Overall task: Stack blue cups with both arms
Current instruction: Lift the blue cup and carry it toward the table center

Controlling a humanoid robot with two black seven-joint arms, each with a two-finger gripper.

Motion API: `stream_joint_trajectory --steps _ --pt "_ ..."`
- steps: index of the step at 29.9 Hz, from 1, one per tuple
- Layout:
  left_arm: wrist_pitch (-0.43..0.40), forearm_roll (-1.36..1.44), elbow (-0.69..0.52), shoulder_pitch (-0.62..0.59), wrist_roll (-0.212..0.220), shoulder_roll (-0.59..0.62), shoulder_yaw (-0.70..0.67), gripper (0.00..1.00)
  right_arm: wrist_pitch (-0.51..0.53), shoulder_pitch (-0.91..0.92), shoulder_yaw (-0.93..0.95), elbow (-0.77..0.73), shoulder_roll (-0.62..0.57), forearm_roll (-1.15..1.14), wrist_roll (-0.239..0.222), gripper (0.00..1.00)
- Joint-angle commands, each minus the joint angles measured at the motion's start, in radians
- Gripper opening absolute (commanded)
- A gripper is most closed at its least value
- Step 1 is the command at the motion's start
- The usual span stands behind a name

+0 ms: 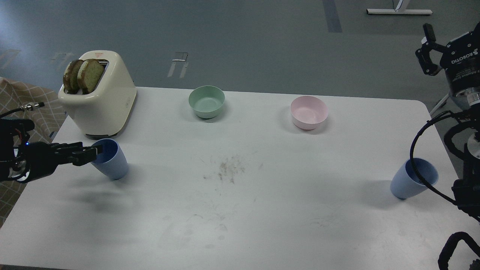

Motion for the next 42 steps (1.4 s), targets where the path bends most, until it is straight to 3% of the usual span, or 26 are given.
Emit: stream_joint_trajectory --steps 1,2,3,7,13,21,24,30,32,33,38,42 --pt "0.000 0.001 0.012 0.000 0.000 -0.004 0.000 0.41 0.000 -0.006 0.000 0.001 0.000 0.000 0.000 1.00" --pt "0.000 0.002 0.015 0.000 0.000 -0.007 0.000 0.38 0.000 -0.009 0.002 0.003 0.000 0.000 0.000 1.00" --pt "-0.002 0.002 0.015 0.000 -0.001 -0.007 0.000 0.27 0.000 -0.014 0.005 0.008 -0.003 0.000 0.000 1.00" --pt "-0.003 0.001 0.017 -0.001 -0.001 -0.005 0.000 0.11 0.000 -0.028 0.020 0.009 -0.005 0.000 0.000 1.00" --pt "-0.005 0.004 0.025 -0.015 -0.003 -0.007 0.000 0.01 0.000 -0.040 0.027 0.009 -0.005 0.000 0.000 1.00" --pt "-0.022 0.005 -0.015 -0.075 -0.012 0.004 0.000 0.00 0.000 -0.045 0.039 0.009 -0.005 0.000 0.000 1.00" --pt "-0.065 0.005 -0.046 -0.116 -0.014 0.005 0.000 0.00 0.000 -0.051 0.046 0.009 -0.005 0.000 0.000 1.00" --pt "-0.066 0.018 -0.156 -0.268 0.000 -0.005 0.012 0.00 0.000 -0.068 0.053 0.009 -0.005 0.000 0.000 1.00" --pt "-0.066 0.036 -0.185 -0.392 0.008 -0.028 0.101 0.00 0.000 -0.080 0.069 0.009 -0.005 0.000 0.000 1.00" --pt "-0.066 0.036 -0.186 -0.393 0.008 -0.028 0.101 0.00 0.000 -0.080 0.069 0.009 -0.005 0.000 0.000 1.00" --pt "-0.066 0.065 -0.183 -0.716 0.026 -0.140 0.446 0.00 0.000 -0.100 0.100 0.009 -0.023 0.000 0.000 1.00" --pt "-0.066 0.100 -0.155 -0.823 0.028 -0.250 0.570 0.00 0.000 -0.109 0.111 0.009 -0.042 0.012 -0.002 1.00"
